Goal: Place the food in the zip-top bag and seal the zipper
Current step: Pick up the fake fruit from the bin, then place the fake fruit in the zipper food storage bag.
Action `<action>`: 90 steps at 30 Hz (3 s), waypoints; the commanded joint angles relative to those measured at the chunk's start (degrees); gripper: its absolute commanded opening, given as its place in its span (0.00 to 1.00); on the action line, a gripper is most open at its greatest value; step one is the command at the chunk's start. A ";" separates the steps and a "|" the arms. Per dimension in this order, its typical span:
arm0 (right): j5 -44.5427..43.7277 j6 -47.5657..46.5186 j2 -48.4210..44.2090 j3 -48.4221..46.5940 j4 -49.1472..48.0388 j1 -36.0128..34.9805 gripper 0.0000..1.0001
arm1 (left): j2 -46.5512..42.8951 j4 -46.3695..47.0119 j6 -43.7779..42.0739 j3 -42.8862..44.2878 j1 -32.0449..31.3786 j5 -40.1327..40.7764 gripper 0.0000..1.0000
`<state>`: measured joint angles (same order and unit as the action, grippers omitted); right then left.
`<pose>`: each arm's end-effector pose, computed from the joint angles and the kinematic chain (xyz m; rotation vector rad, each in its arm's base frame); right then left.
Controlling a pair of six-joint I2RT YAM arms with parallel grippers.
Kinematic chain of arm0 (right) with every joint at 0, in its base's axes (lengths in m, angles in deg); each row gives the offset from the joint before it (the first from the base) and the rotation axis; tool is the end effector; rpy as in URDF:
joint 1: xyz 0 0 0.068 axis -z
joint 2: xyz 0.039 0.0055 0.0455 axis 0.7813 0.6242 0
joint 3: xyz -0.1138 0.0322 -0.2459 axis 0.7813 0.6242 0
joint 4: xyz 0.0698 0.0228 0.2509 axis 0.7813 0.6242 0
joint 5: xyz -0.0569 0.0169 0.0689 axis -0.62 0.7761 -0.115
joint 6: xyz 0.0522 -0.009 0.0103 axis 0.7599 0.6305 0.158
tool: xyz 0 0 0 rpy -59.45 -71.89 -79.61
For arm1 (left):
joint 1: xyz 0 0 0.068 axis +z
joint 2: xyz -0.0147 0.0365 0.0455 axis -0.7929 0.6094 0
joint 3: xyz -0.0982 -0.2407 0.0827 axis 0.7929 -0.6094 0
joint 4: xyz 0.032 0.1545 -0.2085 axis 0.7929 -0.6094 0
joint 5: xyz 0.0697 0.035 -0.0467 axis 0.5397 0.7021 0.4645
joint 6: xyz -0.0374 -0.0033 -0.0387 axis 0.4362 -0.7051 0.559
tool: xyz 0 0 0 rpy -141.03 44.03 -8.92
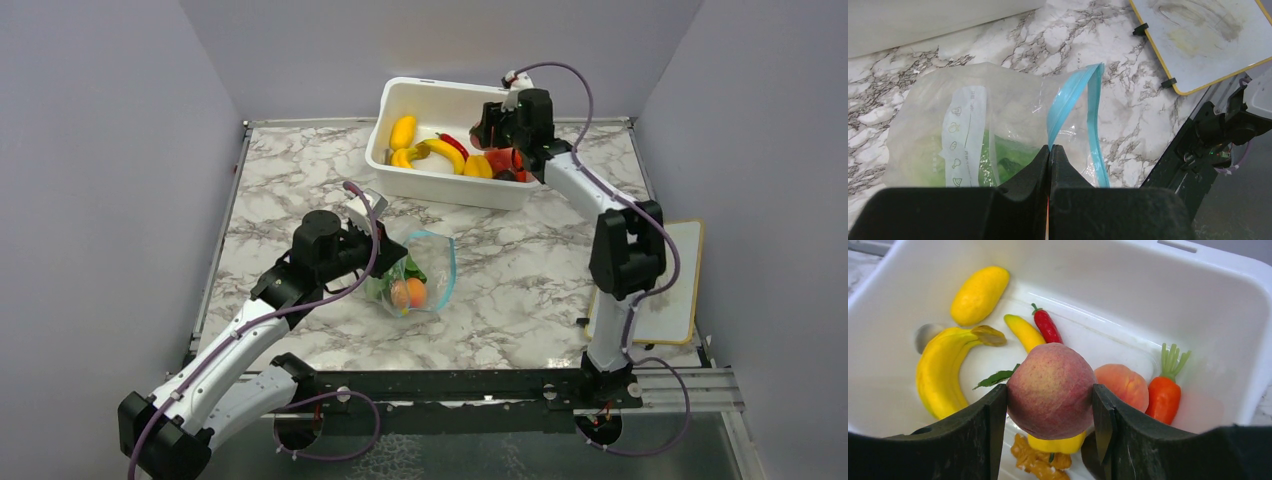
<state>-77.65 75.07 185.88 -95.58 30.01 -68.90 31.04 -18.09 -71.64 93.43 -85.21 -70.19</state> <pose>0.4686 0.1500 0.2771 -0.2112 1.9884 0.3372 0.1624 -0.1186 0.3095 0.5023 1.9068 -0.9036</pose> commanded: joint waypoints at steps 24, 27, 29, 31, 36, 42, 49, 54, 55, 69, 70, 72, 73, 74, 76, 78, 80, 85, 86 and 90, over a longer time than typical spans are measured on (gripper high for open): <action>25.13 17.86 -55.01 44.76 -1.17 -5.21 0.32 | -1.40 0.77 -1.08 -0.86 -0.29 3.26 0.00; 24.26 18.42 -56.98 47.97 -1.89 -9.92 0.31 | -1.31 0.72 -1.17 -0.86 -0.29 3.58 0.00; 22.54 18.25 -57.14 48.92 -1.44 -13.26 0.31 | -1.22 0.76 -1.17 -0.85 -0.25 3.68 0.00; 22.48 18.92 -57.28 49.98 -2.56 -15.91 0.31 | -1.02 0.72 -1.17 -0.77 -0.24 3.70 0.00; 20.26 19.67 -57.80 53.46 -8.47 -21.85 0.31 | -0.71 0.79 -1.02 -0.71 -0.21 3.60 0.00; 18.33 20.02 -55.97 55.74 -15.18 -27.51 0.30 | -0.51 0.77 -0.66 -0.69 -0.21 3.19 0.00; 14.62 19.14 -55.88 53.57 -12.47 -30.58 0.30 | -0.51 0.68 -0.56 -0.69 -0.21 2.98 0.00; 14.50 17.12 -58.08 52.30 -9.56 -31.59 0.29 | -0.31 0.91 0.39 -0.44 -0.22 2.34 0.00; 14.74 16.98 -58.18 52.83 -10.23 -31.81 0.29 | -0.33 1.08 0.79 -0.42 -0.21 1.98 0.00; -8.33 6.22 -52.75 57.07 -18.46 -38.67 0.28 | -1.85 2.84 4.59 0.04 -0.20 0.03 0.00; -9.26 5.33 -52.28 57.78 -19.86 -38.83 0.28 | -1.96 2.74 4.55 -0.10 -0.21 0.08 0.00; -10.46 2.28 -51.45 59.36 -23.78 -39.70 0.28 | -2.16 2.58 4.45 -0.32 -0.21 0.02 0.00; -11.18 0.33 -51.02 60.49 -26.41 -40.37 0.28 | -2.33 2.63 4.53 -0.33 -0.21 -0.12 0.00; -12.55 -1.41 -50.44 61.43 -28.56 -41.21 0.28 | -2.48 2.75 4.61 -0.40 -0.21 -0.12 0.00; -14.53 -3.48 -49.21 62.42 -31.23 -41.95 0.28 | -2.69 3.07 4.92 -0.42 -0.25 -0.39 0.00; -16.16 -4.33 -48.02 62.87 -33.09 -42.26 0.28 | -2.87 3.45 5.06 -0.42 -0.21 -0.76 0.00; -17.39 -4.66 -47.21 63.39 -35.58 -42.46 0.27 | -3.10 3.73 5.07 -0.57 -0.23 -0.91 0.00; -19.52 -5.10 -44.54 66.48 -45.52 -43.26 0.25 | -3.09 4.21 5.05 -0.95 -0.21 -1.79 0.00; -20.18 -5.50 -43.61 66.89 -47.67 -43.55 0.25 | -2.95 4.26 5.11 -0.87 -0.23 -2.09 0.00; -23.88 -8.10 -39.27 67.41 -55.03 -44.82 0.25 | -2.88 4.40 5.24 -0.86 -0.21 -2.83 0.00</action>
<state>-95.94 70.46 143.10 -29.16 -12.87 -112.35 28.87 -16.49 -66.81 92.99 -85.21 -70.45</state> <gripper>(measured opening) 0.568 0.012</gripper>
